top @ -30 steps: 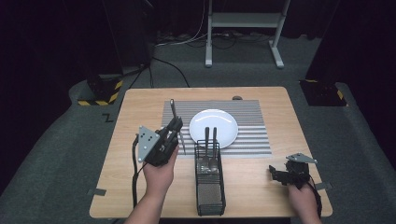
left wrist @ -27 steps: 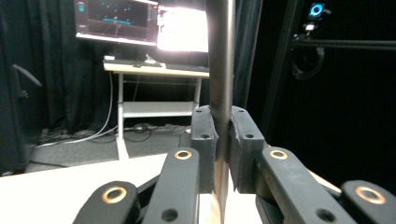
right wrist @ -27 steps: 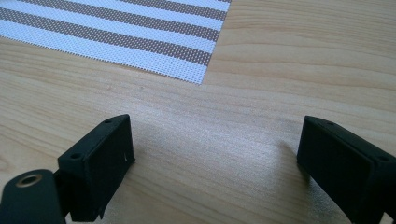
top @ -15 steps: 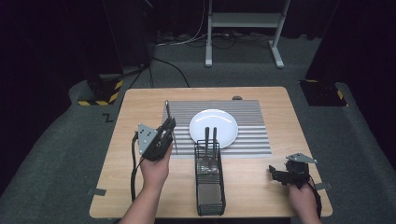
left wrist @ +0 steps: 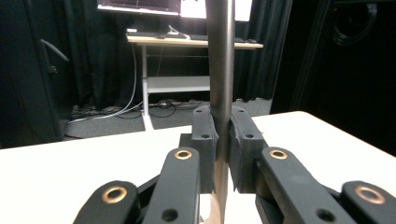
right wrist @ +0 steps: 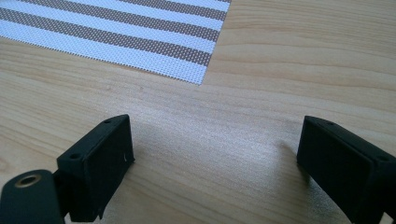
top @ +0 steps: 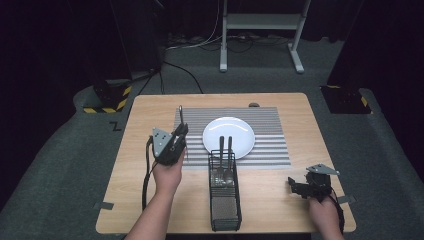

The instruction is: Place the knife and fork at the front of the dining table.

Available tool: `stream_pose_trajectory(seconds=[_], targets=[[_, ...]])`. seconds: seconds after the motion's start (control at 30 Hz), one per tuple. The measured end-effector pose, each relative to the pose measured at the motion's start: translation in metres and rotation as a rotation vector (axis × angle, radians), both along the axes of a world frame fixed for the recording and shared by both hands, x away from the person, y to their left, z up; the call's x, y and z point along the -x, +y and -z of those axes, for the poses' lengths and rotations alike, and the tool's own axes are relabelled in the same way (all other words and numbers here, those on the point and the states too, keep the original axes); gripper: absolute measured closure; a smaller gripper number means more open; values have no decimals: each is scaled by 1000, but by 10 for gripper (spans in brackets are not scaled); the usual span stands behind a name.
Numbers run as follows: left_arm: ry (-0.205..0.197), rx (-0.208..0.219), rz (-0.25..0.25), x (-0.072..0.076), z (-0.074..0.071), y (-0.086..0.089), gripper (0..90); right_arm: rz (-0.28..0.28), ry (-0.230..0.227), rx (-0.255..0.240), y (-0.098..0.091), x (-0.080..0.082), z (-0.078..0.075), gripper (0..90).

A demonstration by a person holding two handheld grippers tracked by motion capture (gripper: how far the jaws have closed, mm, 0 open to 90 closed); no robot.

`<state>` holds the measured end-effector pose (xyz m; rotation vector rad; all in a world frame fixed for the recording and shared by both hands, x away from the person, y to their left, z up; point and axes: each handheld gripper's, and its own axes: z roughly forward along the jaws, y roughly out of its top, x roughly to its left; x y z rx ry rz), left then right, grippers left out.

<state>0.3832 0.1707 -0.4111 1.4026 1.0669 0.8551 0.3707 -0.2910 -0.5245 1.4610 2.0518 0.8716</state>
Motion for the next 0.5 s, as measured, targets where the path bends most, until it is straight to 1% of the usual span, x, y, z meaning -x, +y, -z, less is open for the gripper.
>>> stream_pose_trajectory(seconds=[0.07, 0.13, 0.17, 0.37, 0.47, 0.5], targets=[[9, -3, -8, -4, 2, -1, 817, 0, 0, 0, 0, 0, 0, 102], [28, 9, -9, -9, 5, -1, 817, -1, -1, -1, 0, 0, 0, 102], [34, 7, -12, -11, 6, -1, 817, -1, -1, -1, 0, 0, 0, 102], [66, -25, -23, -22, 12, -7, 818, -1, 0, 0, 0, 0, 0, 102], [86, -23, -31, -27, 15, -7, 818, -1, -1, 0, 0, 0, 0, 102], [86, -23, -31, -27, 15, -7, 818, -1, -1, 0, 0, 0, 0, 102]])
